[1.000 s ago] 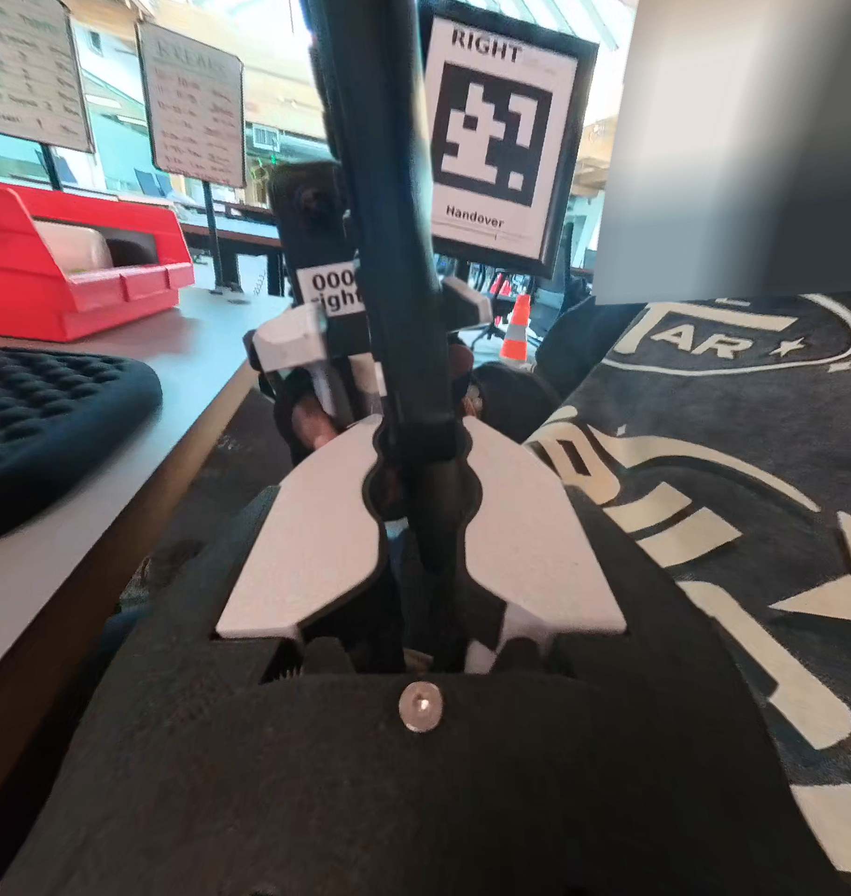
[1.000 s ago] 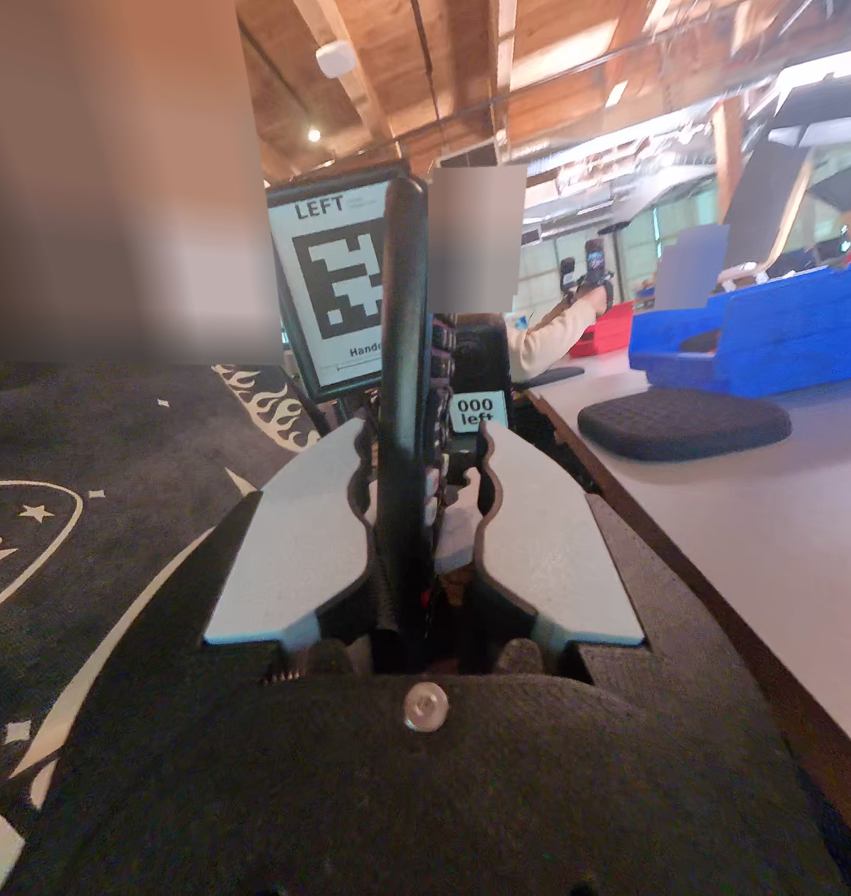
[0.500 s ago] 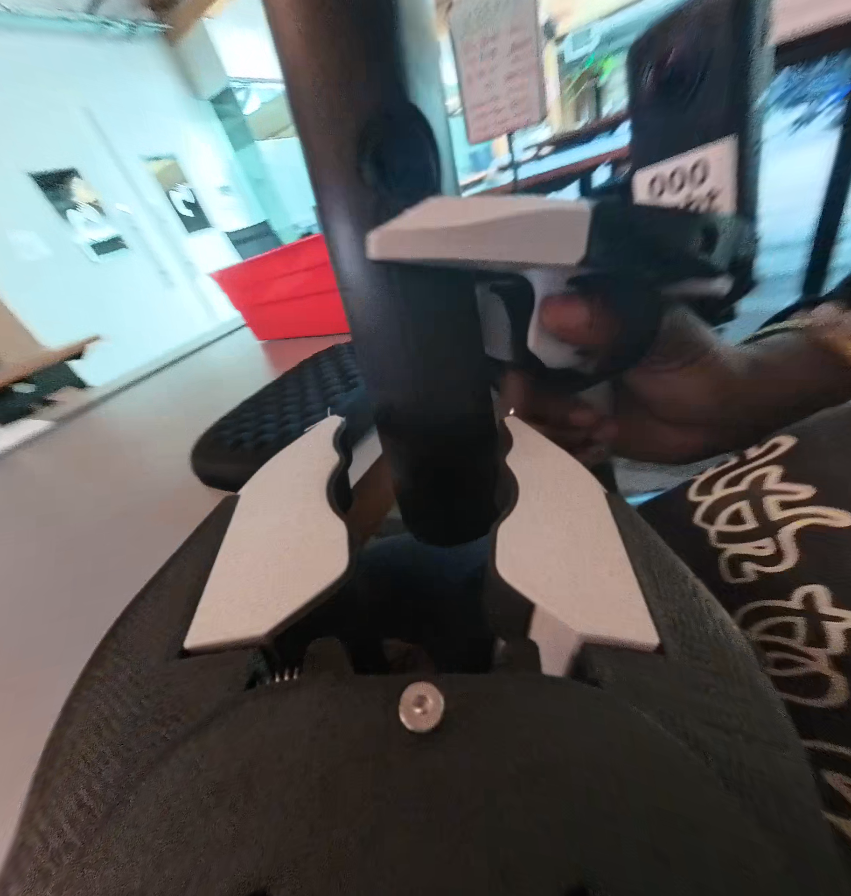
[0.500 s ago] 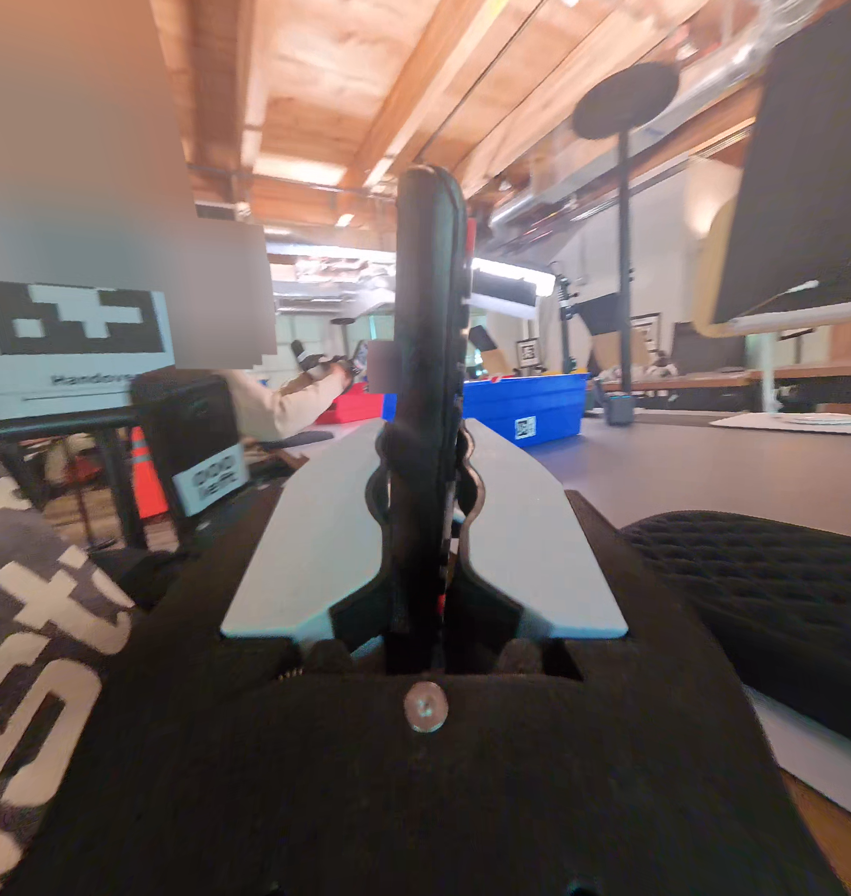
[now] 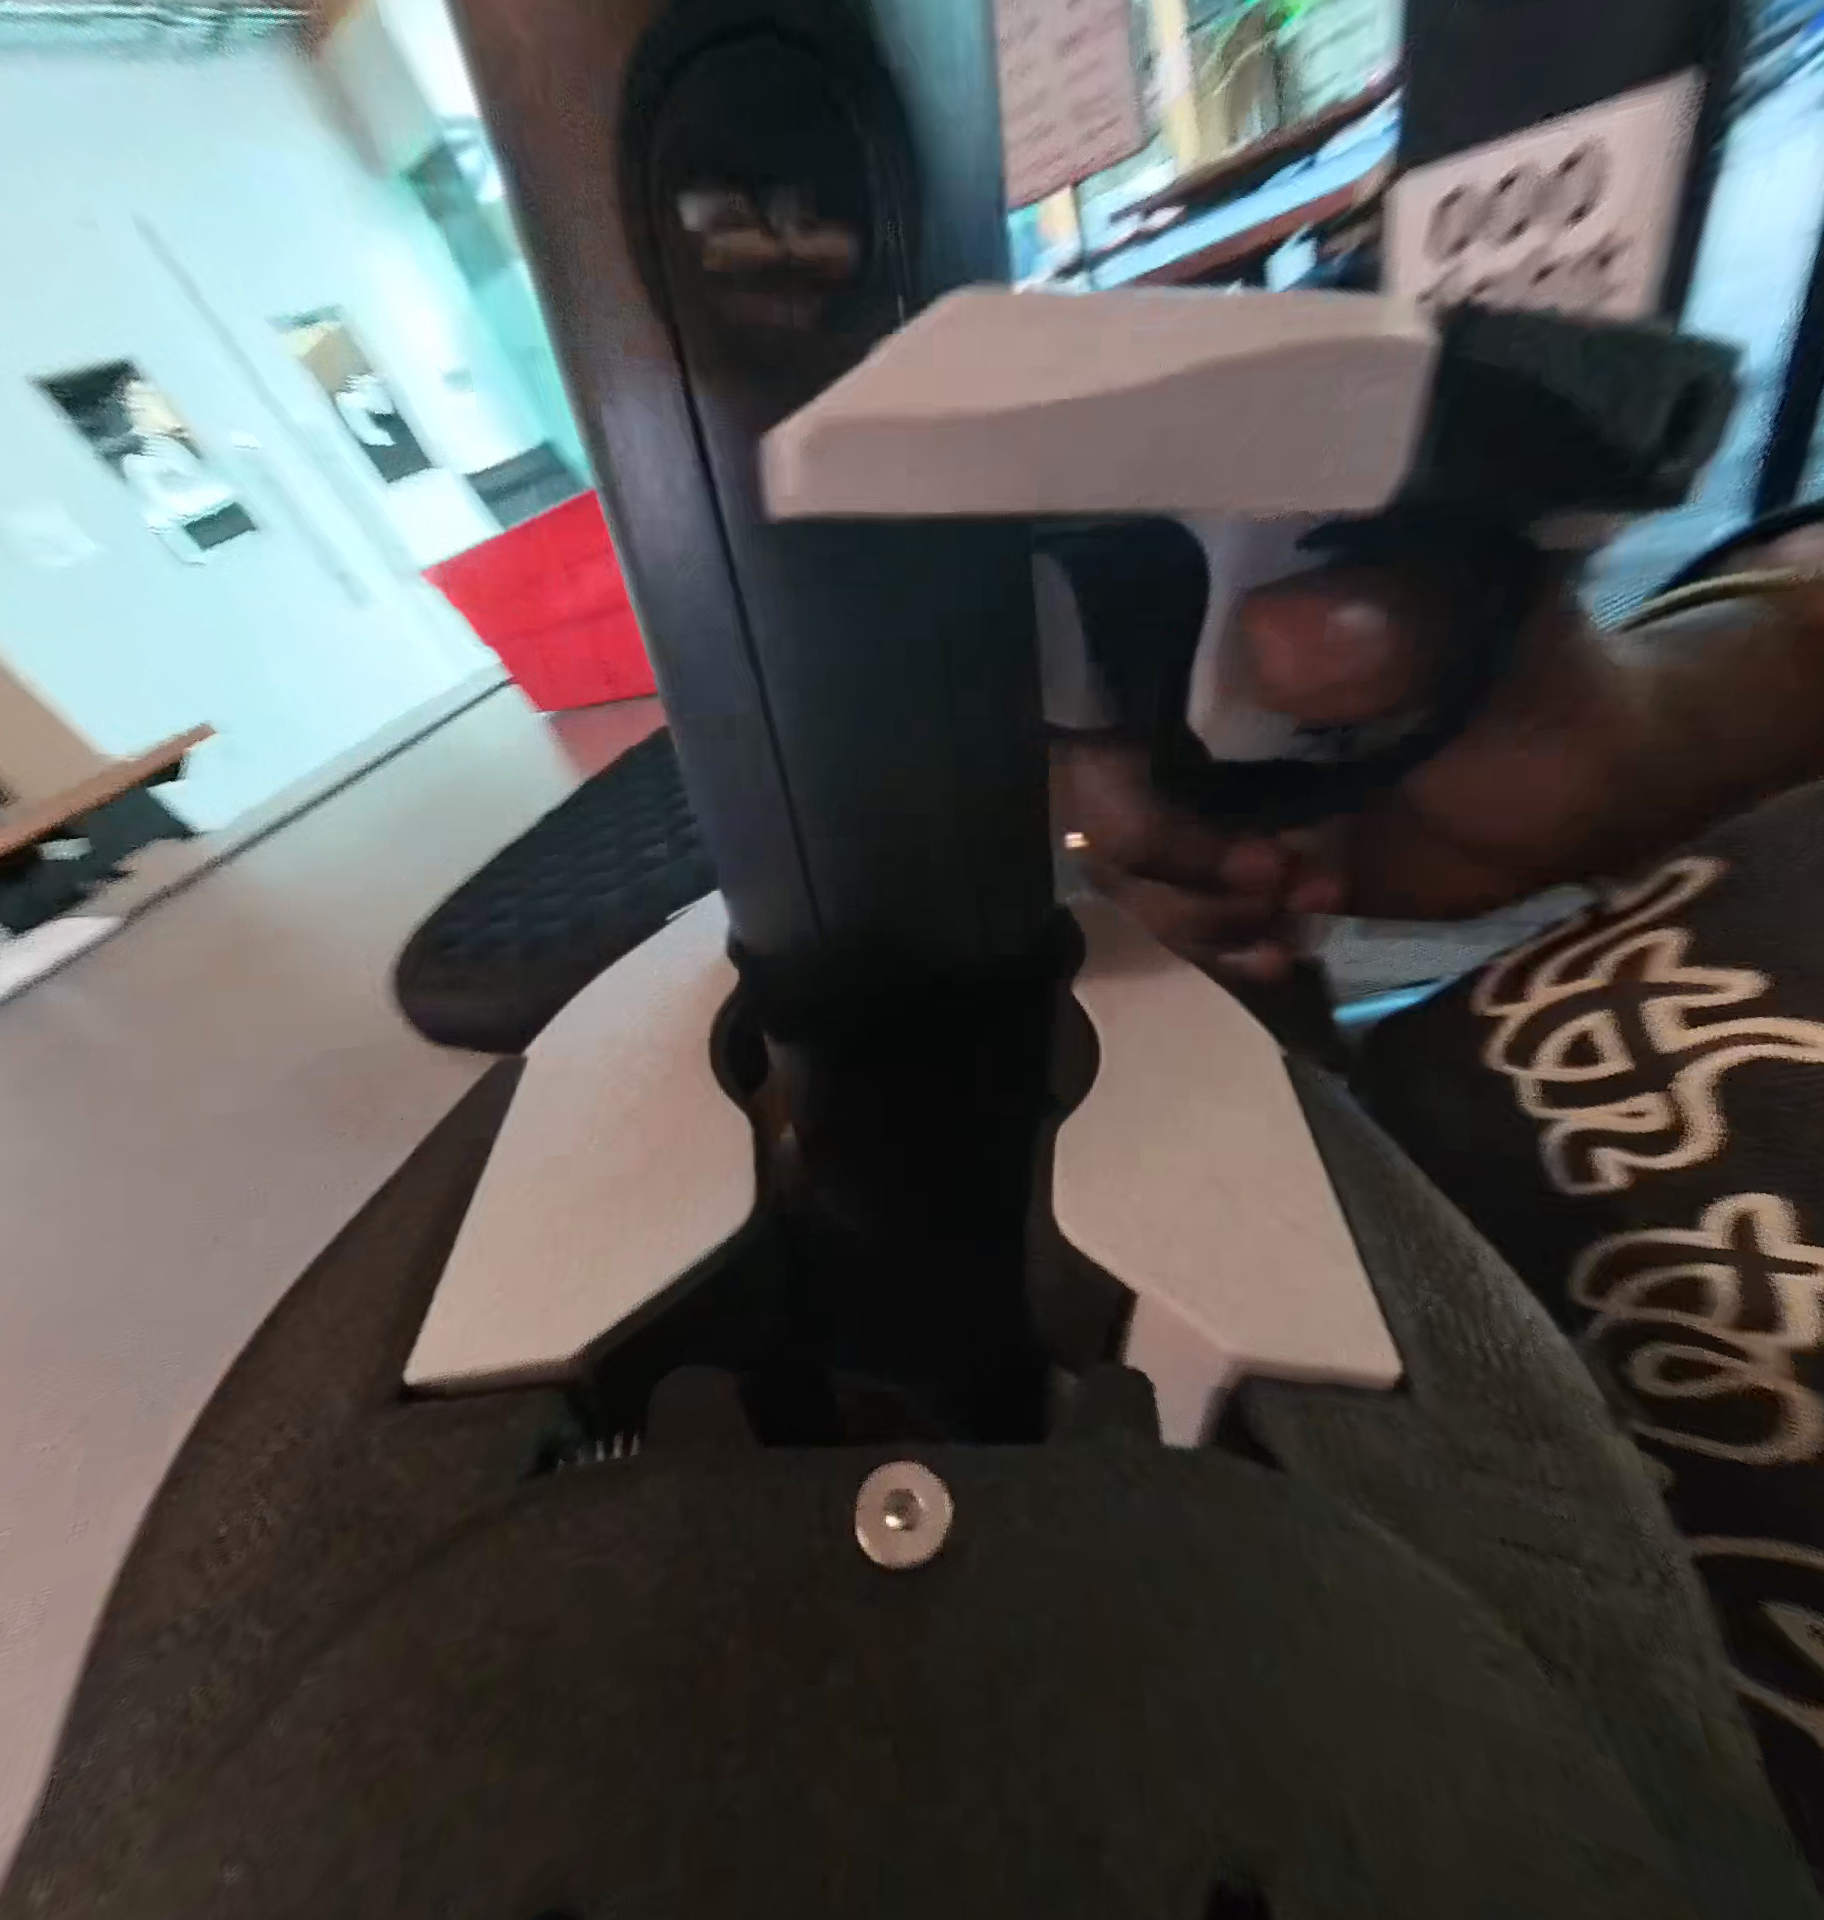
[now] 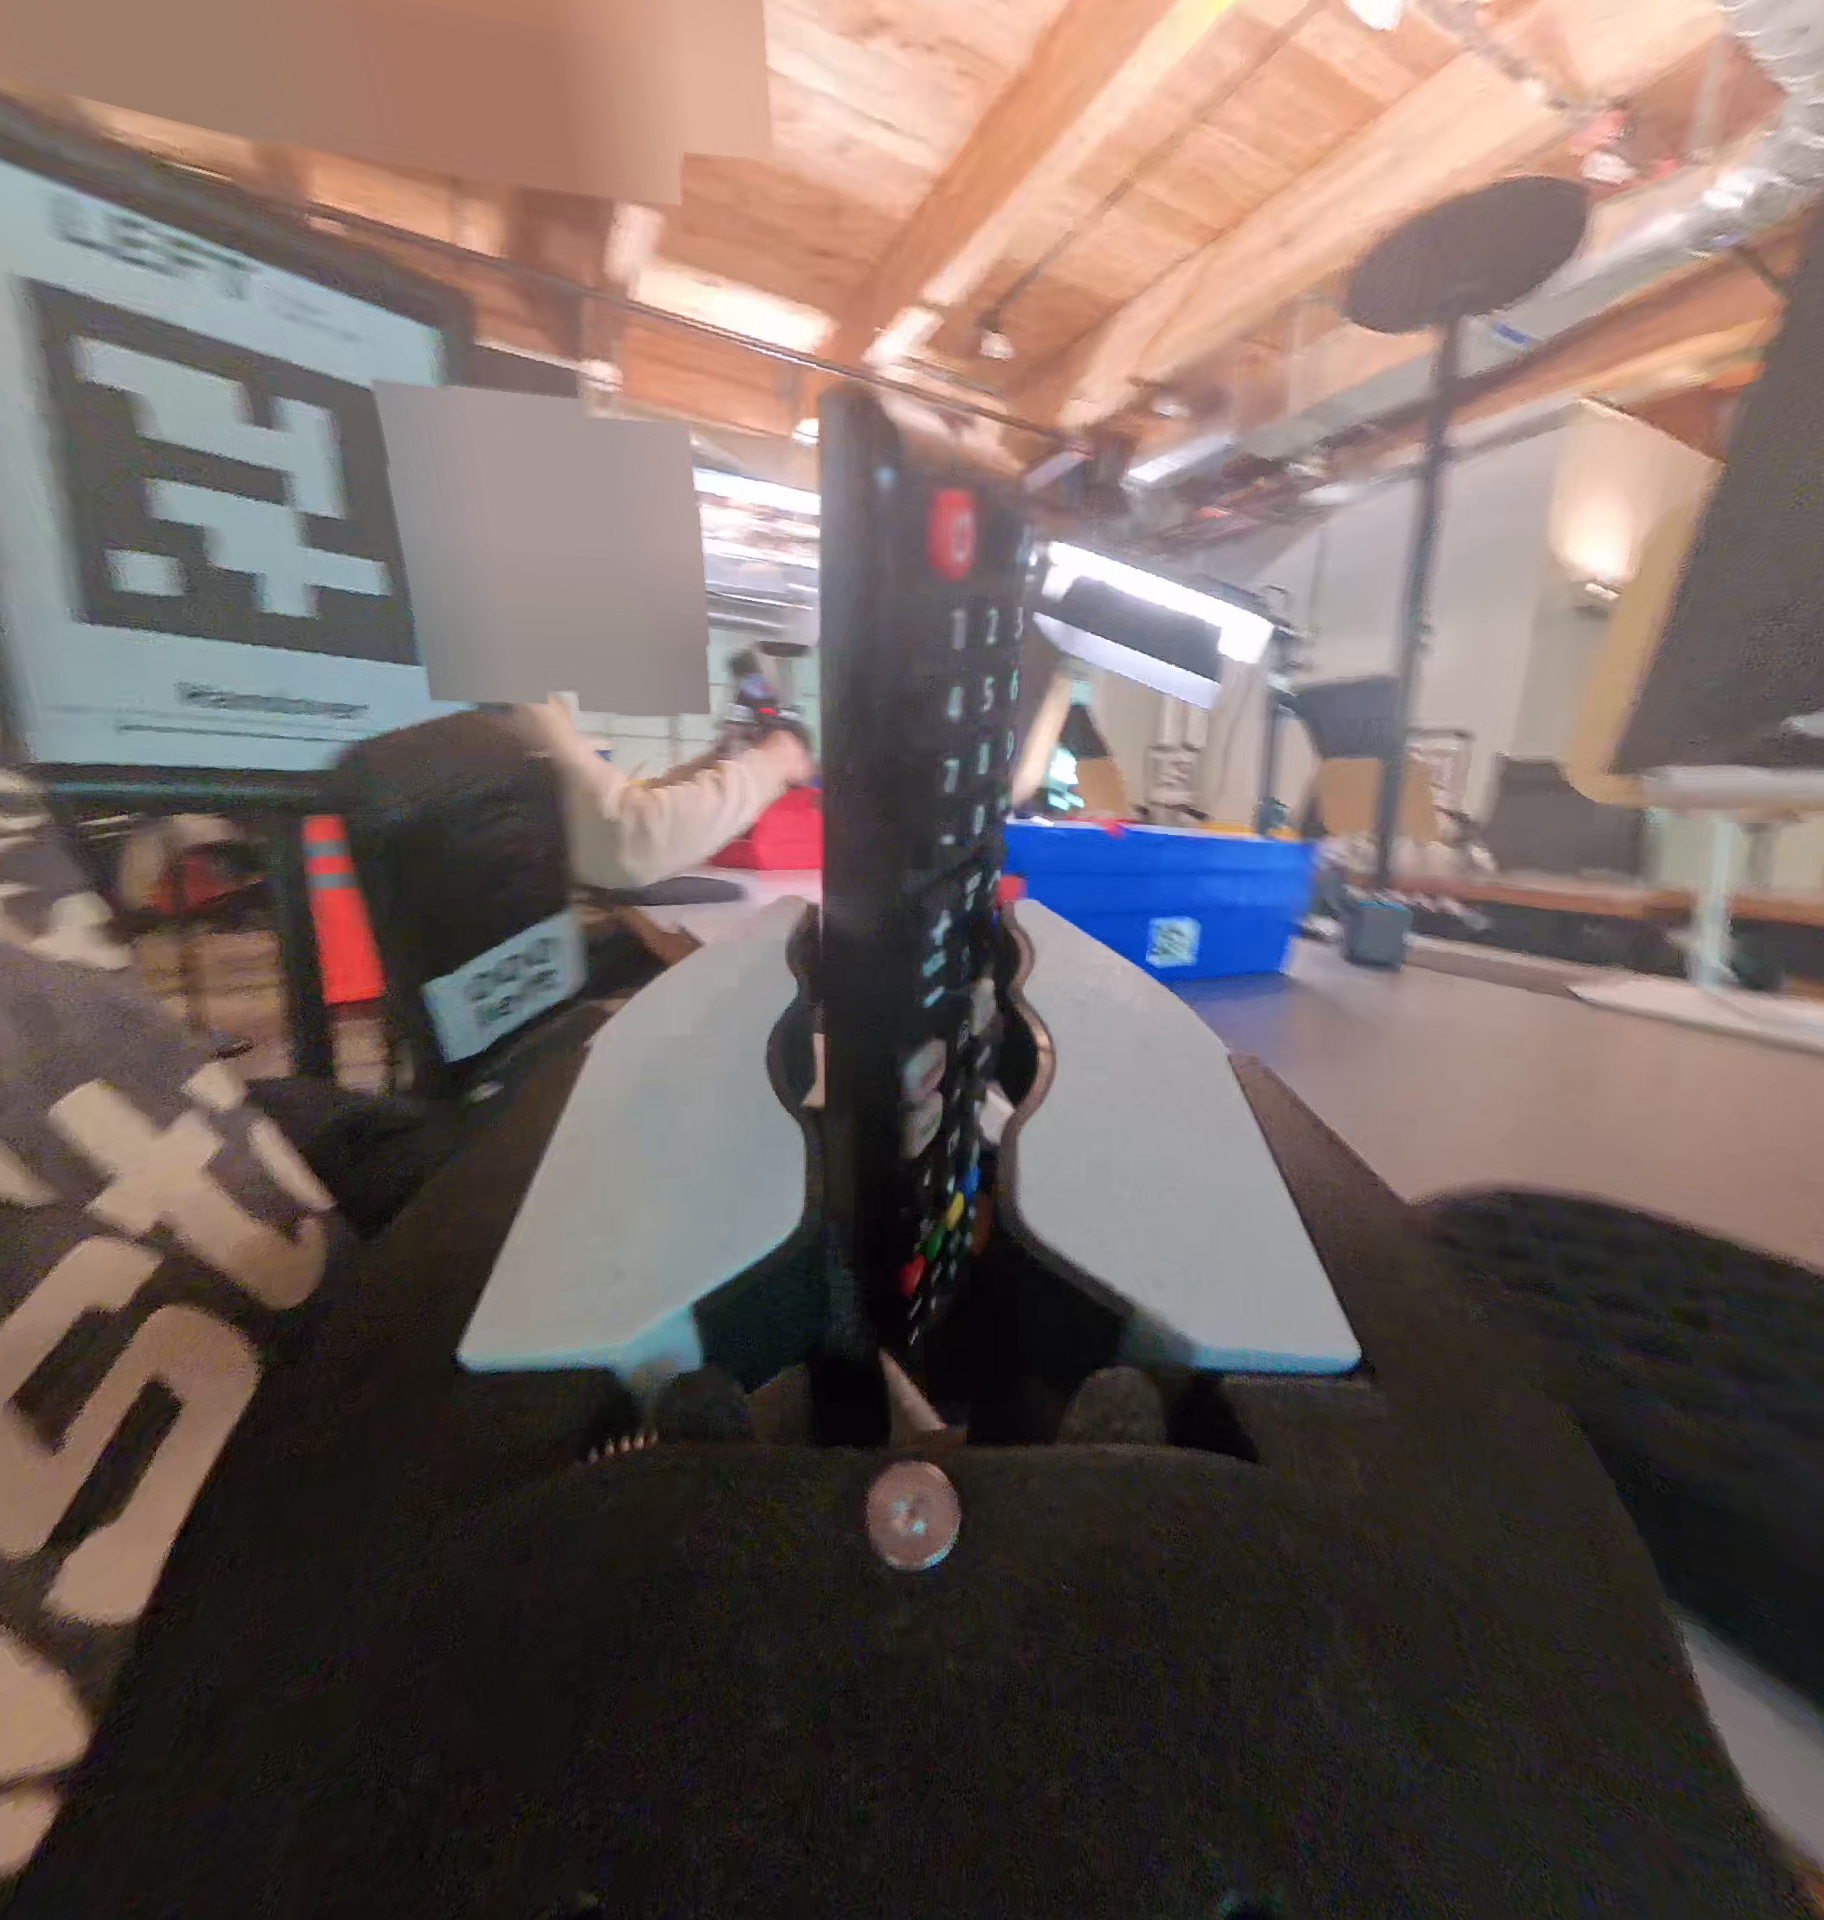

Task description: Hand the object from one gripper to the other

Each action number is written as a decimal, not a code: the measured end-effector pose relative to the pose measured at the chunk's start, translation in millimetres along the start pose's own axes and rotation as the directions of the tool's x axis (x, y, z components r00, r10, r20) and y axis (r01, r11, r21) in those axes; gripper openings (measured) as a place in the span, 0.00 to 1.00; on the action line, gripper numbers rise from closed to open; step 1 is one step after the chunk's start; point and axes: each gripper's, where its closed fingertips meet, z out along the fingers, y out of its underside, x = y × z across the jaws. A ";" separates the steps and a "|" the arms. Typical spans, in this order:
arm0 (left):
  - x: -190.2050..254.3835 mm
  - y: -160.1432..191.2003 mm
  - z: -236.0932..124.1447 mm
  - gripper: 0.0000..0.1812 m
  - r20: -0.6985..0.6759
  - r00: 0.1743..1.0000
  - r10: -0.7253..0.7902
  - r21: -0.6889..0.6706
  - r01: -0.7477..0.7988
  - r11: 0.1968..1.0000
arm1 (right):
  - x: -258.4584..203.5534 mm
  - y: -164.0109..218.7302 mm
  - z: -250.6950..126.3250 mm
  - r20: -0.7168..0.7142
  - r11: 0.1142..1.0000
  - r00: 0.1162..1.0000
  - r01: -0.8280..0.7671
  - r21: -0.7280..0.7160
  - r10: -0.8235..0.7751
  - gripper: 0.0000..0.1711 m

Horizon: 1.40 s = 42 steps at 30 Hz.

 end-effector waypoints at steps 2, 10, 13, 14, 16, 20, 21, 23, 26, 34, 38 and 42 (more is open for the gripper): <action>11.6 -4.4 -2.2 0.29 -0.133 0.987 -0.087 0.023 0.090 0.996 | -14.8 -7.9 -2.2 0.173 0.999 0.985 0.007 0.031 -0.012 0.26; 57.9 -14.2 -21.5 0.29 -0.549 0.804 -0.226 -0.027 0.253 0.967 | -30.2 -6.2 -16.8 0.464 0.922 0.798 -0.347 -0.169 0.385 0.40; 75.6 -9.2 -26.4 0.29 -0.627 0.746 -0.225 -0.080 0.225 0.971 | -37.5 -7.8 -17.8 0.497 0.917 0.772 -0.361 -0.170 0.396 0.37; 77.9 -7.2 -25.8 0.29 -0.630 0.742 -0.230 -0.094 0.220 0.971 | -41.1 -8.6 -19.3 0.518 0.923 0.766 -0.347 -0.166 0.381 0.34; 78.8 -5.7 -24.9 0.29 -0.631 0.740 -0.235 -0.103 0.221 0.970 | -45.3 -7.2 -20.4 0.530 0.939 0.776 -0.303 -0.164 0.343 0.29; 59.5 -11.2 -16.1 0.31 -0.535 0.800 -0.272 -0.057 0.286 0.956 | -38.4 -8.1 -14.0 0.450 0.981 0.871 -0.177 -0.085 0.196 0.29; 51.2 -13.7 -13.3 0.32 -0.489 0.829 -0.272 -0.026 0.298 0.954 | -33.1 -10.8 -12.0 0.403 0.988 0.903 -0.146 -0.045 0.152 0.29; 33.7 -15.1 -7.0 0.34 -0.355 0.902 -0.247 0.029 0.275 0.961 | -20.1 -15.0 -7.8 0.277 0.996 0.957 -0.089 0.015 0.082 0.29; 7.4 -17.9 -3.3 0.33 -0.076 0.991 -0.113 0.116 0.122 0.986 | -2.3 -16.5 -4.6 0.082 0.998 0.997 0.005 0.058 -0.009 0.29; 2.1 -14.9 -4.5 0.15 -0.050 0.991 -0.122 0.112 0.127 0.986 | 6.5 -12.3 -2.4 0.018 0.997 0.999 -0.048 0.056 0.047 0.28; 24.5 -35.9 -16.9 0.15 -0.383 0.875 -0.296 0.159 0.379 0.912 | -9.5 -15.3 -7.5 0.279 0.976 0.937 -0.217 0.000 0.209 0.28; 38.6 -42.5 -24.1 0.15 -0.547 0.749 -0.374 0.101 0.503 0.858 | -28.3 -5.9 -13.3 0.436 0.933 0.825 -0.331 -0.144 0.360 0.27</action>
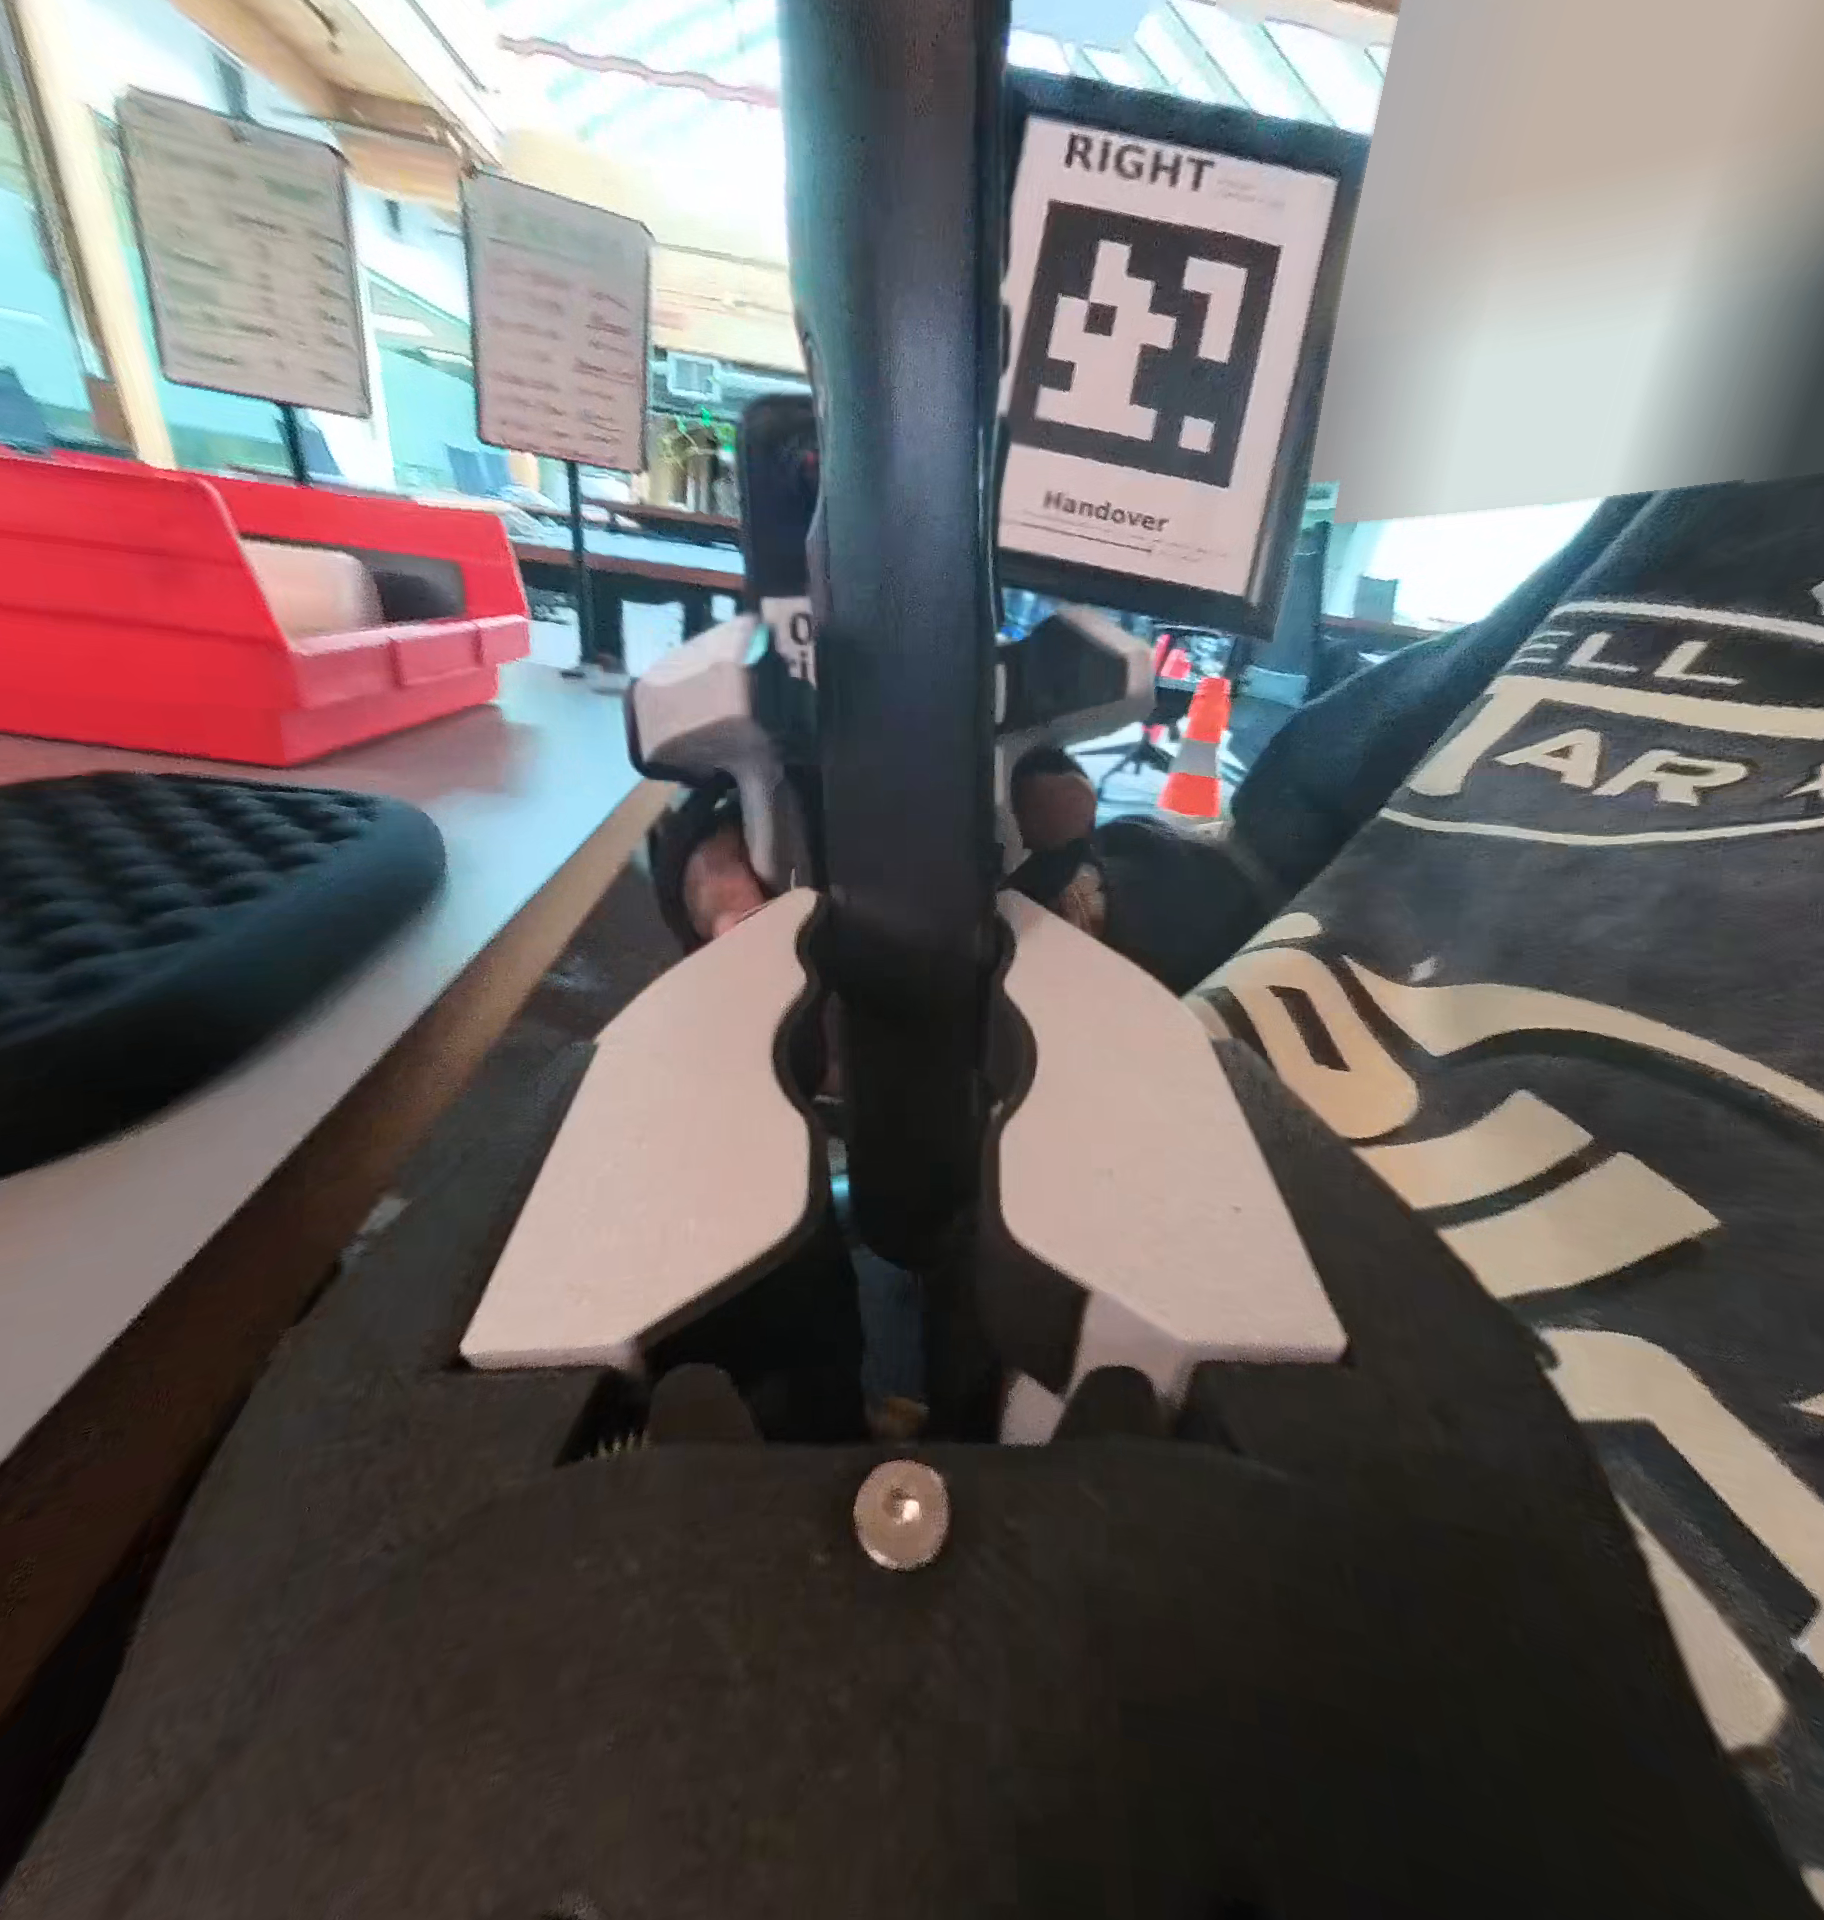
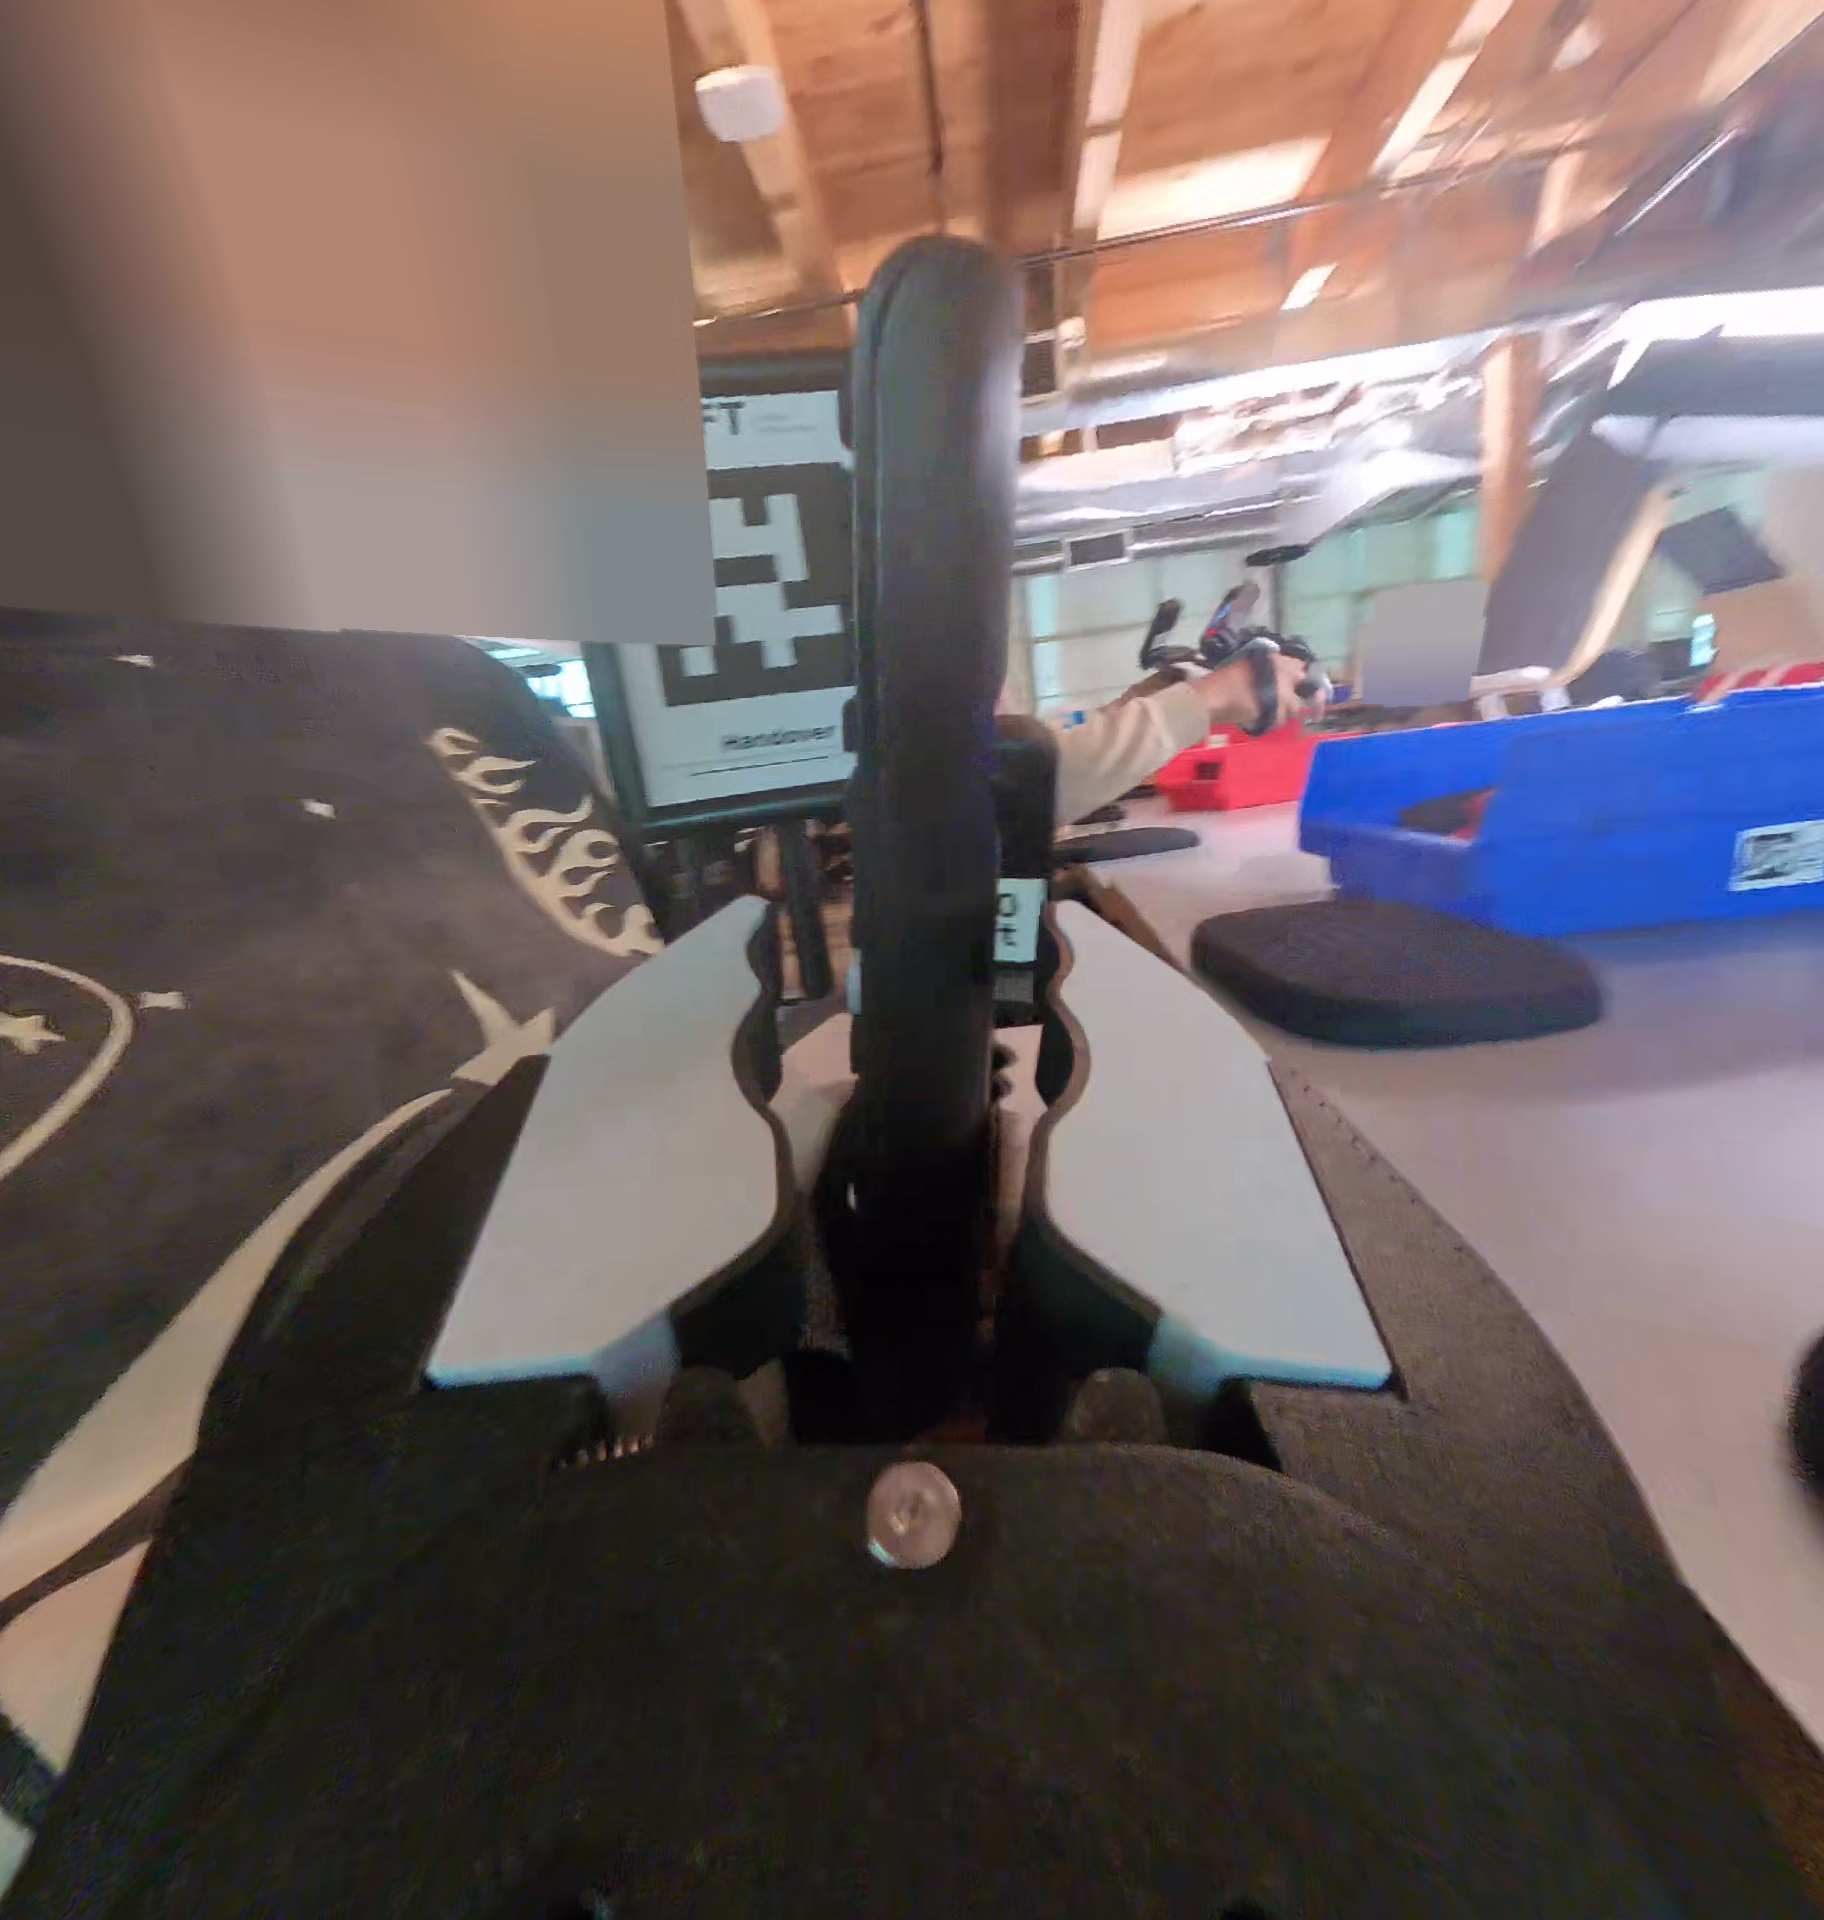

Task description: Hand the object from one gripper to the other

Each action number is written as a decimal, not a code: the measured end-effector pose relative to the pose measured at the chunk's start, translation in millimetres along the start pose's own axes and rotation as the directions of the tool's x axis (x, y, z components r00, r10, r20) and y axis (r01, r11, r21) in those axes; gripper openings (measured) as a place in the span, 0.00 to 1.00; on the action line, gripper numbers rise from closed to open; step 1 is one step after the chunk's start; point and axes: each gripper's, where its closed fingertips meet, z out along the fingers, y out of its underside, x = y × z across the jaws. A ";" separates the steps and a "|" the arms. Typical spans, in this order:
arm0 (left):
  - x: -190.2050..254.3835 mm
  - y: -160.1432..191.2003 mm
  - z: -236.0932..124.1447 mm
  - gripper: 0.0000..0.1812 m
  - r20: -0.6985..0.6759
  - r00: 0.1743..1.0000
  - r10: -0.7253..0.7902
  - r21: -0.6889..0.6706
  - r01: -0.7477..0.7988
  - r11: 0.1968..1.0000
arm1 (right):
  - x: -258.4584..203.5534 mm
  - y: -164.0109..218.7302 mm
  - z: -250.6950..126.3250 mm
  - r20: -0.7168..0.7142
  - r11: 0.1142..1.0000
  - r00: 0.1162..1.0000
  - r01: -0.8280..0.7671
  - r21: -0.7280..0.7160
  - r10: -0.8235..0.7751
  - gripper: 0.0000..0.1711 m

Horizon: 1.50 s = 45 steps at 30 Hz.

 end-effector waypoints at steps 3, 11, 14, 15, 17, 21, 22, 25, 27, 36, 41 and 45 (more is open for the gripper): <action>4.2 5.3 0.6 0.15 -0.037 0.999 -0.009 -0.040 0.008 0.999 | -1.1 4.5 0.9 0.003 0.999 0.999 0.035 -0.026 -0.035 0.15; -37.8 -3.9 -9.4 0.28 0.288 0.951 0.114 -0.027 -0.111 0.993 | 26.2 -2.4 -4.0 -0.272 0.970 0.931 0.235 -0.060 -0.243 0.14; -56.6 -13.9 -20.7 0.38 0.499 0.815 0.294 -0.097 -0.285 0.954 | 43.7 -13.0 -13.5 -0.469 0.960 0.846 0.279 -0.017 -0.254 0.14; -57.7 -15.5 -21.8 0.39 0.533 0.767 0.356 -0.134 -0.338 0.931 | 46.8 -13.8 -15.4 -0.510 0.957 0.822 0.289 -0.011 -0.254 0.15; -57.0 -15.3 -20.9 0.38 0.565 0.677 0.473 -0.217 -0.431 0.876 | 50.0 -13.4 -16.9 -0.568 0.953 0.783 0.304 -0.004 -0.252 0.15; -56.2 -13.6 -19.5 0.38 0.570 0.556 0.605 -0.332 -0.517 0.789 | 49.2 -17.1 -18.3 -0.616 0.936 0.742 0.351 0.019 -0.266 0.15; -57.8 -9.7 -18.5 0.38 0.557 0.538 0.633 -0.369 -0.522 0.769 | 46.8 -19.6 -17.8 -0.612 0.933 0.748 0.356 0.042 -0.258 0.15; -60.7 -5.1 -18.3 0.38 0.552 0.509 0.660 -0.412 -0.522 0.747 | 44.2 -20.9 -16.0 -0.609 0.926 0.746 0.374 0.051 -0.268 0.15; -60.7 -6.4 -18.7 0.38 0.562 0.507 0.654 -0.410 -0.516 0.752 | 46.3 -15.3 -13.5 -0.613 0.935 0.745 0.354 0.031 -0.262 0.15; -50.4 1.0 -13.1 0.29 0.449 0.739 0.502 -0.279 -0.418 0.865 | 33.5 -11.7 -3.1 -0.447 0.947 0.851 0.321 0.030 -0.275 0.21; -21.3 5.5 -5.7 0.29 0.179 0.950 0.256 -0.145 -0.232 0.962 | 4.9 -18.9 -5.7 -0.091 0.984 0.984 0.160 0.076 -0.153 0.36; 5.3 6.9 -2.2 0.29 -0.023 0.992 0.122 -0.102 -0.123 0.987 | -7.2 -21.8 -9.6 0.062 0.994 0.998 -0.006 0.105 -0.001 0.39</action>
